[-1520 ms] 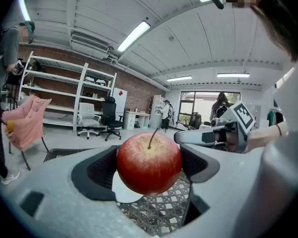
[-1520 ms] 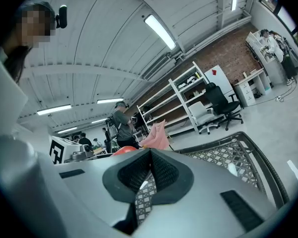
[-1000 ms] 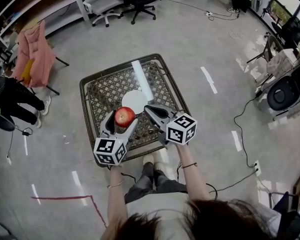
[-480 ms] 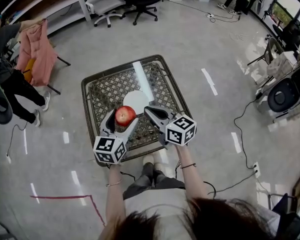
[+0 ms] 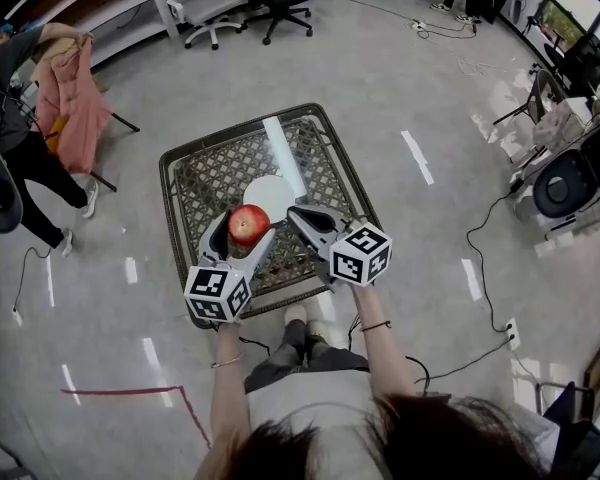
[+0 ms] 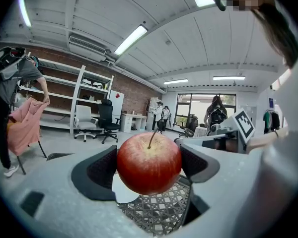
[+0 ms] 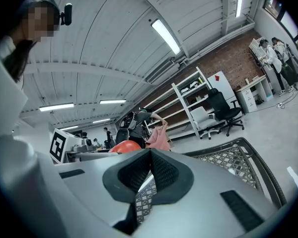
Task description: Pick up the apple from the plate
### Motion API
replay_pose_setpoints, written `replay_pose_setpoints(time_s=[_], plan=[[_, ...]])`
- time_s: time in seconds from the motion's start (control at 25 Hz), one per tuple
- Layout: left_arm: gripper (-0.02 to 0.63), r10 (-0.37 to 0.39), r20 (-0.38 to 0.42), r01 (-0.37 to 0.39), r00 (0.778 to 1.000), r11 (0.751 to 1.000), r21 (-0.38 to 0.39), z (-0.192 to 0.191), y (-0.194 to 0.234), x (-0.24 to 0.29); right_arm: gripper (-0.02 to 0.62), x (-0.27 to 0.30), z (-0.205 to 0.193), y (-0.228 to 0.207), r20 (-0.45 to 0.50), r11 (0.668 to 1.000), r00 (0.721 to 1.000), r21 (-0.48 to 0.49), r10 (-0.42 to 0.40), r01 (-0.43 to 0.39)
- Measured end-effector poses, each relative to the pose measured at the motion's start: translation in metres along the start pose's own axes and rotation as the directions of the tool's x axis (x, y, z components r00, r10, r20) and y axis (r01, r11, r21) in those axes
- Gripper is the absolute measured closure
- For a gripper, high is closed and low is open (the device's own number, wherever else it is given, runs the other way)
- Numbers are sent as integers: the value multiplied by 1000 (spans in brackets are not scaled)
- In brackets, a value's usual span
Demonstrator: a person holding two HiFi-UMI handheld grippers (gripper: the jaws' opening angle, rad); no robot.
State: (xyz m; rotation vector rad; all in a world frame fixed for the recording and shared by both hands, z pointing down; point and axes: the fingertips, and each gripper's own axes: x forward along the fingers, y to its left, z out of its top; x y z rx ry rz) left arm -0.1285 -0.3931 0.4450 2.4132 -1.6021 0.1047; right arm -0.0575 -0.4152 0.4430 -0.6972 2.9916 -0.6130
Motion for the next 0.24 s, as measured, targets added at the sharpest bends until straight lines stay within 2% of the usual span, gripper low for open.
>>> replay_pose_setpoints(time_s=[0.24], plan=[[199,8,-6,-8,1000,1000,-4,-9,-1,-1,586,-6,-7,-5,4,1000,1000,8,-5,5]])
